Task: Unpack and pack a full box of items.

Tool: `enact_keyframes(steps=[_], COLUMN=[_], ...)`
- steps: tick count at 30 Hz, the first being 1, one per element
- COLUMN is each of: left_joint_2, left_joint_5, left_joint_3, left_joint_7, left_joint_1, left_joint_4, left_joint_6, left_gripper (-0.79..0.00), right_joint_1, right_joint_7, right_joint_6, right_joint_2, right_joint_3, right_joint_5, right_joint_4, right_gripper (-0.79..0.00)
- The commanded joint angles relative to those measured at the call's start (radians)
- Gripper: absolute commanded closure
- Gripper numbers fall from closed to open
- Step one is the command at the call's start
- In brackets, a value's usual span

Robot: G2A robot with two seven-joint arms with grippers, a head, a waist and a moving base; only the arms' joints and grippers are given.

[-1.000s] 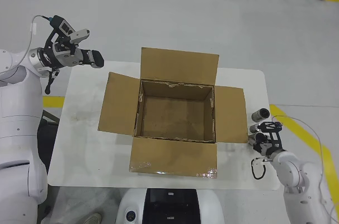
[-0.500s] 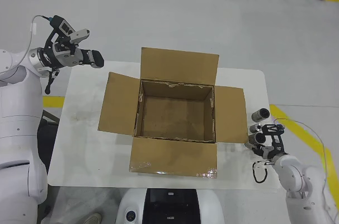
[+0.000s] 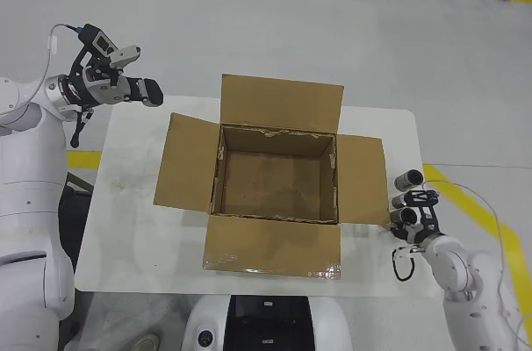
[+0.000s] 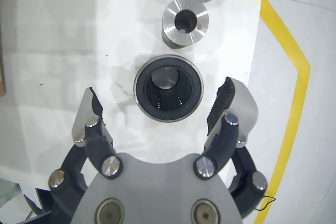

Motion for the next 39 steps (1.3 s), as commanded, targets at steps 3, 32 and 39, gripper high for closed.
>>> enact_keyframes(steps=[3, 32, 39], left_joint_2=[0.000, 0.000, 0.000], left_joint_5=[0.000, 0.000, 0.000], left_joint_3=[0.000, 0.000, 0.000], left_joint_7=[0.000, 0.000, 0.000], left_joint_1=[0.000, 0.000, 0.000], left_joint_4=[0.000, 0.000, 0.000], left_joint_6=[0.000, 0.000, 0.000], left_gripper=[-0.785, -0.785, -0.785], right_joint_1=[0.018, 0.002, 0.018], right_joint_7=[0.004, 0.145, 0.179], right_joint_6=[-0.008, 0.018, 0.022], right_joint_2=[0.002, 0.022, 0.029], right_joint_3=[-0.005, 0.105, 0.127], right_joint_5=[-0.003, 0.136, 0.155], right_joint_4=[0.018, -0.209, -0.274], right_gripper=[-0.757, 0.000, 0.000])
